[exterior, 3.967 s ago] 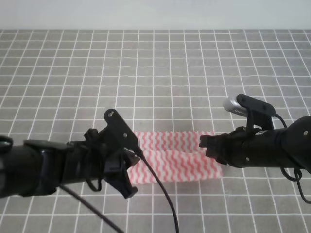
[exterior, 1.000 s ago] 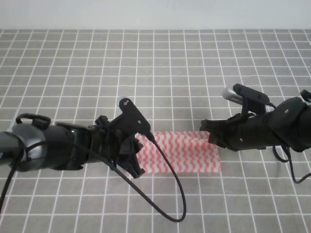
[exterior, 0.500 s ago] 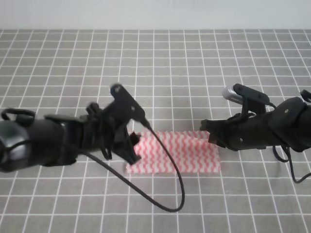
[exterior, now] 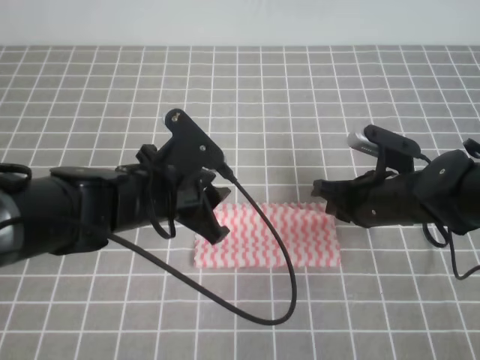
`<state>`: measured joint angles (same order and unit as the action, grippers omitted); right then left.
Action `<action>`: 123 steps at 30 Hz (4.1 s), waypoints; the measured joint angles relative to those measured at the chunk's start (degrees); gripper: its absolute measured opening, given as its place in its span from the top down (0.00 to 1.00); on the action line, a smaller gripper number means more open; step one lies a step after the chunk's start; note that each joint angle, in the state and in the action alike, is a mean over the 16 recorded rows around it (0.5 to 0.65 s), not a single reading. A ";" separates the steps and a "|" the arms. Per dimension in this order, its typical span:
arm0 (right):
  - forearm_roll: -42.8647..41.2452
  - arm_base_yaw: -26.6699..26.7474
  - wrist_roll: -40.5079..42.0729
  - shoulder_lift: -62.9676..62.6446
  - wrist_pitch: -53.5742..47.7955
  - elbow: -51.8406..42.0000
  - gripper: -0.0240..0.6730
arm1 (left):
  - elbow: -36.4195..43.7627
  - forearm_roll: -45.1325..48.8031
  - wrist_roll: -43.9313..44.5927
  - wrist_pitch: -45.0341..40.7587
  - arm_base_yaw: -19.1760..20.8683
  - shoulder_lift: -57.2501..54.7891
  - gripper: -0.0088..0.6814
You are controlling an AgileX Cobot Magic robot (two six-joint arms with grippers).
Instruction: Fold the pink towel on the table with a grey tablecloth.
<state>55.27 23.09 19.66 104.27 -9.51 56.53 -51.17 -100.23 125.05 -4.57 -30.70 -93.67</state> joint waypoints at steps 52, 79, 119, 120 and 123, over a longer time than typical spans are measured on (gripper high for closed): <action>-1.14 -0.97 3.58 5.35 -4.87 6.09 0.99 | -5.22 -0.17 -15.74 2.17 0.00 -8.18 0.99; -21.37 -4.42 -9.45 -4.58 -23.97 8.01 0.99 | -3.57 22.76 -55.30 -22.03 9.46 -7.32 0.99; -21.12 -4.40 -9.26 -2.22 -25.53 7.96 0.91 | -12.00 47.39 -74.93 -36.98 9.09 -12.81 0.99; -21.14 -4.40 -9.26 -2.22 -25.55 7.96 0.91 | -12.22 47.33 -74.94 -36.98 9.08 -12.57 0.99; -21.20 -4.40 -9.28 -2.18 -25.53 7.98 0.90 | -12.91 47.26 -74.95 -36.96 9.08 -12.11 0.99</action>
<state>34.07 18.69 10.38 102.09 -35.04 64.50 -64.07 -52.97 50.09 -41.53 -21.62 -105.78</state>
